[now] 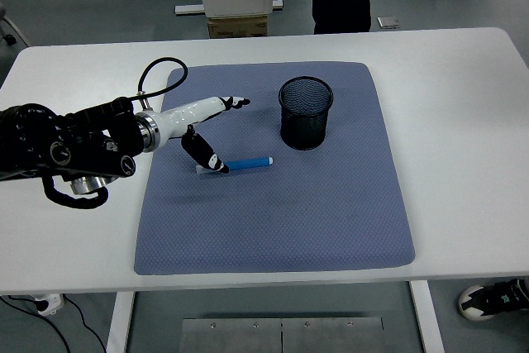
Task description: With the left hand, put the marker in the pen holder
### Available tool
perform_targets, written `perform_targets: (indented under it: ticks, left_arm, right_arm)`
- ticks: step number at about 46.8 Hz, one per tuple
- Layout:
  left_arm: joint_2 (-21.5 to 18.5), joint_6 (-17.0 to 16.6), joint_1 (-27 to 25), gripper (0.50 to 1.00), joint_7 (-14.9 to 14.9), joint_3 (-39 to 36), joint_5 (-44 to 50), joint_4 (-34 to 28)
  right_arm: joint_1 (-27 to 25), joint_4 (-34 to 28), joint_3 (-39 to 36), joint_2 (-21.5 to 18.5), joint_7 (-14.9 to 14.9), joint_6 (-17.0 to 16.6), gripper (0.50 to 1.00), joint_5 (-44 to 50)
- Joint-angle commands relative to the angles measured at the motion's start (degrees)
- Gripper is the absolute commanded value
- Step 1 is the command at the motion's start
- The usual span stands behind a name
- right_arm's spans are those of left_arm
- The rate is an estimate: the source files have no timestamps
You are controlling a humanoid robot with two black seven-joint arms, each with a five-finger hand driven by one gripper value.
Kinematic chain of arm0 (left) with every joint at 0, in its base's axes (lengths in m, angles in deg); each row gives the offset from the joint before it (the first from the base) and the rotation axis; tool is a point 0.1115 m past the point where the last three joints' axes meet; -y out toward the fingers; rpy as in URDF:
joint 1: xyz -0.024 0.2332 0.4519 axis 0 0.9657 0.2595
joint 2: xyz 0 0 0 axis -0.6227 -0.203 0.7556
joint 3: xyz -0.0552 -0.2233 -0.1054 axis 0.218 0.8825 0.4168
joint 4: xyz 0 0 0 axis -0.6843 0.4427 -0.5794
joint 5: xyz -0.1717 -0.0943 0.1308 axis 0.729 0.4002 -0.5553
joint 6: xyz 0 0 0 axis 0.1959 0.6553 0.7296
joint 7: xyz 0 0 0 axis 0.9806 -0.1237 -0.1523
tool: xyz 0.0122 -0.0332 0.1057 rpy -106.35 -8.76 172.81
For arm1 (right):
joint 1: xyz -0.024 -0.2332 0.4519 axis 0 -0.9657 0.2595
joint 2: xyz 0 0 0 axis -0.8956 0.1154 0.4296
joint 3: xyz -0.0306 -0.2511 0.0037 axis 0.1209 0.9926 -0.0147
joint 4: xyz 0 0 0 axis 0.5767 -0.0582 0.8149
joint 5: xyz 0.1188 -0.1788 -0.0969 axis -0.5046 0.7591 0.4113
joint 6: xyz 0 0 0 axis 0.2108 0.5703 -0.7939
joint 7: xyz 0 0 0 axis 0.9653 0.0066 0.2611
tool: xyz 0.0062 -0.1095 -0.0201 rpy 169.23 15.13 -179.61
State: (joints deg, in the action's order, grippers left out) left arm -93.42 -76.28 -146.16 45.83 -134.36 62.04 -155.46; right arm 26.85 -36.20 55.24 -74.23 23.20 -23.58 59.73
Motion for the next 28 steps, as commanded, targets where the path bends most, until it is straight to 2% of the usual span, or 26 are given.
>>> perform_targets:
  ticks: [1,12,18,28]
  left_arm:
    - [0.2,-1.0,0.0,1.0,0.1,-0.6,0.0,-0.5]
    - [1.0,-6.2,-0.3,1.0,0.3,-1.8,0.0,-3.2]
    - [1.1,-7.3,-0.4,1.0,0.9,-3.1,0.0,-3.3]
    - [2.2,-7.3,-0.2,1.0,0.9,-3.8,0.0,-3.2]
  right_arm:
    - [0.0,0.0,0.0,0.0,0.0,0.0,1.0,0.0]
    - [0.0,0.0,0.0,0.0,0.0,0.0,1.0,0.0]
    - [0.0,0.0,0.0,0.0,0.0,0.0,1.0,0.0]
    - [0.0,0.0,0.0,0.0,0.0,0.0,1.0,0.0]
